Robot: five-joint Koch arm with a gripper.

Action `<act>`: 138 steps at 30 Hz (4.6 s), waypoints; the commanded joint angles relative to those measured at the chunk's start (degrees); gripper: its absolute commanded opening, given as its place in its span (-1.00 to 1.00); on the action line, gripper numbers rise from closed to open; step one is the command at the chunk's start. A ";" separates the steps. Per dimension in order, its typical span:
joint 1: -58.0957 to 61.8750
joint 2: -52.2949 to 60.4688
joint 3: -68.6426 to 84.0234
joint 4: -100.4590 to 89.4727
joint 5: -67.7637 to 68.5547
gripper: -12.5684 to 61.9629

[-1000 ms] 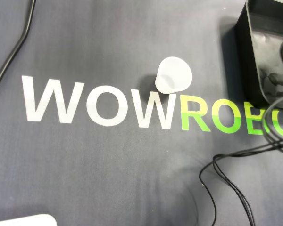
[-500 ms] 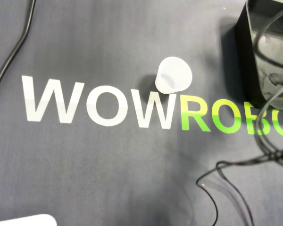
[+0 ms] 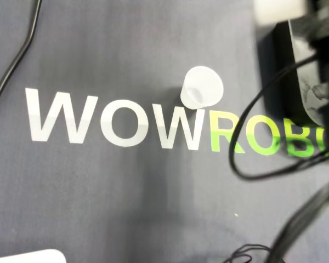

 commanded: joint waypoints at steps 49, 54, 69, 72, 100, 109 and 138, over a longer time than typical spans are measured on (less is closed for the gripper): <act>-7.03 -16.79 9.32 -16.52 -34.45 -0.61; -8.00 -17.31 9.84 -16.61 -33.40 -0.56; -8.00 -17.49 12.57 -21.71 -32.96 0.04; -8.09 -17.23 12.66 -24.43 -32.70 0.10; -8.96 19.60 18.98 -0.70 11.16 0.09; -4.75 29.27 25.05 19.34 42.10 0.09; 3.96 31.82 48.25 23.38 52.82 0.18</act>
